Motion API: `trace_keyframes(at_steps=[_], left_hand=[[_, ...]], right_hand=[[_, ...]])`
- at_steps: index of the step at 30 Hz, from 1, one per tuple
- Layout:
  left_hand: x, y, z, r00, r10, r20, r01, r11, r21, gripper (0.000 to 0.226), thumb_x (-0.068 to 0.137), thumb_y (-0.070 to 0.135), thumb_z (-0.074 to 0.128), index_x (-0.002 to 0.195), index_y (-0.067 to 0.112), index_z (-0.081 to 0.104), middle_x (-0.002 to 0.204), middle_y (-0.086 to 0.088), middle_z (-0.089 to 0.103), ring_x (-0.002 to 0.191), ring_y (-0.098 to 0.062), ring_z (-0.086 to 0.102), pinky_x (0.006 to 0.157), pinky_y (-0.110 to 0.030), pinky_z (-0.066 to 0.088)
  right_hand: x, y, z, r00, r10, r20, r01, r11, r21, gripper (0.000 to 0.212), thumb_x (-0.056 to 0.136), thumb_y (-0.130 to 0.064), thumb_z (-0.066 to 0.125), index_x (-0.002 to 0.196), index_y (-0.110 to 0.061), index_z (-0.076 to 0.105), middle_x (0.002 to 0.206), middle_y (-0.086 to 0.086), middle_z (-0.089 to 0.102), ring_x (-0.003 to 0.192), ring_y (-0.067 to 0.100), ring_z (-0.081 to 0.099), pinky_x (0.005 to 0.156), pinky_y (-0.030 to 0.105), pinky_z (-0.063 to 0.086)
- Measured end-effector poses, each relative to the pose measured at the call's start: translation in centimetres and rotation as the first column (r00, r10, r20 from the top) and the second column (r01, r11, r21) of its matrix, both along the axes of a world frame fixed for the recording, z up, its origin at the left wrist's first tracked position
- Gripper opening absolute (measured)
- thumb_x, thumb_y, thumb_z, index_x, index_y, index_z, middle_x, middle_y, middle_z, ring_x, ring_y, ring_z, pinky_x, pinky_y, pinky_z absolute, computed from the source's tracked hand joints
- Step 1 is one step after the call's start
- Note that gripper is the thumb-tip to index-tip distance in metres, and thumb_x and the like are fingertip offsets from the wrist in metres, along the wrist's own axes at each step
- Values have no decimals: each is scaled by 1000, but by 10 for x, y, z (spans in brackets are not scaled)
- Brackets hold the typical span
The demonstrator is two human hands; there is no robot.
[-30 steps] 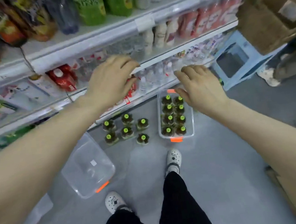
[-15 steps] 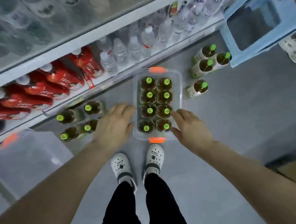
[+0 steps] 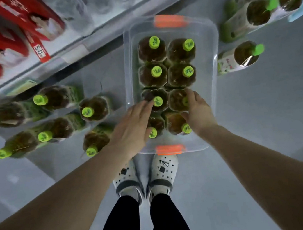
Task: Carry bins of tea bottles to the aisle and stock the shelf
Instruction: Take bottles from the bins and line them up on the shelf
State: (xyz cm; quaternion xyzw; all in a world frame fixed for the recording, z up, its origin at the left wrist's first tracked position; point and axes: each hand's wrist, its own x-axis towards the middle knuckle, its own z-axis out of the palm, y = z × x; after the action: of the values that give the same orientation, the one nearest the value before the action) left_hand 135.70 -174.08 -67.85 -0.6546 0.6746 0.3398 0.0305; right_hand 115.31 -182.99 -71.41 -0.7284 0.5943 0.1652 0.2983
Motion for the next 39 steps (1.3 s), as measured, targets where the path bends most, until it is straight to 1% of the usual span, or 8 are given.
trace_keyframes(at_steps=[6,10,15,20,25,31,35,39], left_hand=[[4,9,-26,999,-50,19,51,998,-39,73,97,34,57,156,8,22,156,-14,34,142,-29,35,118,-39,26],[5,4,-7,999,-17,-45,18,999,37,78,97,35,58,157,10,16,159,-13,27,144,-28,31,119,-38,25],[0,-13,41,989,49,-138,-36,994,100,89,93,35,65,159,20,7,163,-4,17,145,-24,28,118,-37,26],[-3,-35,82,965,130,-228,-88,979,184,109,80,38,79,158,26,5,164,2,12,146,-25,30,118,-45,31],[15,-41,102,804,478,-354,-352,862,365,109,51,46,95,140,37,33,133,8,57,118,-18,57,102,-41,47],[51,-4,79,744,631,-218,-514,750,418,94,50,57,92,127,33,45,112,19,61,103,-9,59,86,-29,47],[66,24,46,582,799,-152,-695,585,418,84,52,59,90,121,32,52,107,18,66,100,-11,63,91,-34,52],[72,36,15,490,861,-135,-757,498,423,71,60,60,86,116,30,55,102,17,66,96,-10,64,86,-30,51]], right_hand=[[-14,-10,-20,986,115,118,-92,978,-189,33,92,-9,64,120,-1,49,112,20,62,97,39,61,78,41,49],[-30,-13,2,937,303,175,-244,925,-293,33,89,-16,70,110,-5,46,92,17,65,74,36,64,58,29,43],[-30,-22,67,834,429,346,-281,871,-402,32,90,-19,68,112,-2,52,102,15,65,89,32,62,88,34,51],[-12,-39,148,868,203,453,-100,965,-241,30,94,-36,60,111,-16,46,78,-2,59,61,13,45,58,25,35],[23,-43,188,797,-200,570,89,972,216,24,96,-41,60,109,-24,49,90,-4,72,87,15,70,79,32,55],[55,-27,109,533,-673,513,353,727,589,36,92,-54,58,118,-29,57,116,2,65,111,21,63,101,46,51],[48,-5,23,909,-283,307,227,952,205,55,89,-23,70,139,-17,46,138,7,52,119,30,55,101,43,46],[51,8,-41,967,-31,254,5,995,100,85,74,-8,77,149,-16,37,151,9,39,129,35,48,100,43,46]])
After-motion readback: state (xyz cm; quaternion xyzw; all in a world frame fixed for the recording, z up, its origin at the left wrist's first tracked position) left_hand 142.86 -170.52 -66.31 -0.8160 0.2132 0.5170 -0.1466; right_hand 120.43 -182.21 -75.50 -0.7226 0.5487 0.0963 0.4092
